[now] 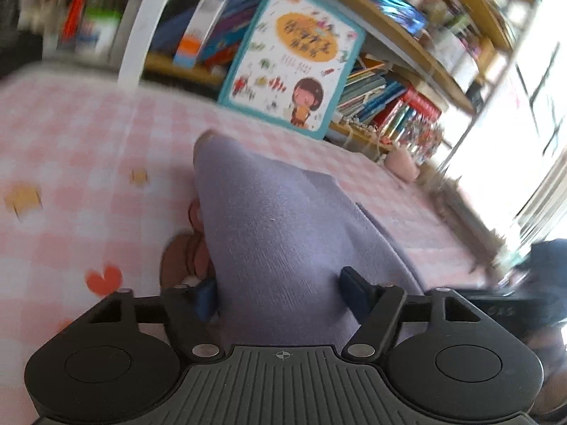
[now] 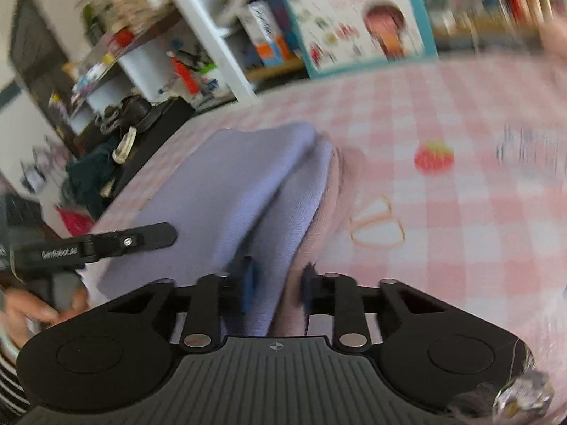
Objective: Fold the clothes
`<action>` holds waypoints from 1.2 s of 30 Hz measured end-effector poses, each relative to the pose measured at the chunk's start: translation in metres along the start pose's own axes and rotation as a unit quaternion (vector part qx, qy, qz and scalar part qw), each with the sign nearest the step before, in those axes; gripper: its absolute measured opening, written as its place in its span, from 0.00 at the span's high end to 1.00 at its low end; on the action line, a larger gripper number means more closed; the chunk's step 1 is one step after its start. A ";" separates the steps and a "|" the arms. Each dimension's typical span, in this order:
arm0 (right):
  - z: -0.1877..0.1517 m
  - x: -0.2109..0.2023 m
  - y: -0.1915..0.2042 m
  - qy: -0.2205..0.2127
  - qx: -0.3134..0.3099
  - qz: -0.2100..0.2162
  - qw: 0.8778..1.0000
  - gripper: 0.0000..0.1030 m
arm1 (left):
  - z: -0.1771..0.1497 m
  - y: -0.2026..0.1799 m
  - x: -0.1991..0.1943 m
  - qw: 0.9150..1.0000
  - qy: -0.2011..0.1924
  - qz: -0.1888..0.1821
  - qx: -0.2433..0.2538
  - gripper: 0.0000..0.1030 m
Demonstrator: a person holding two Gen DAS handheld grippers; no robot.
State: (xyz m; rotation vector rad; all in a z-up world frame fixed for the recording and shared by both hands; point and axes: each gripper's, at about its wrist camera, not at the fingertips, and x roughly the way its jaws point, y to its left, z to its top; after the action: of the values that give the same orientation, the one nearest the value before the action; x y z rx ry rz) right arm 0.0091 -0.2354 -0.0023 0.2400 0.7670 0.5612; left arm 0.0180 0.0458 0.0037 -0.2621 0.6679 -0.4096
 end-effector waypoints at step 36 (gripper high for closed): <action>0.022 0.008 0.013 -0.055 -0.099 -0.006 0.994 0.82 | 0.032 -0.001 0.023 0.999 0.013 -0.027 0.031 0.39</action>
State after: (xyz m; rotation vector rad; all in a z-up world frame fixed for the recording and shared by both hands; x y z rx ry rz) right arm 0.0243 -0.2203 0.0130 0.0819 0.6002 0.6037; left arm 0.0543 0.0377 0.0157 -0.2161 0.6736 -0.4866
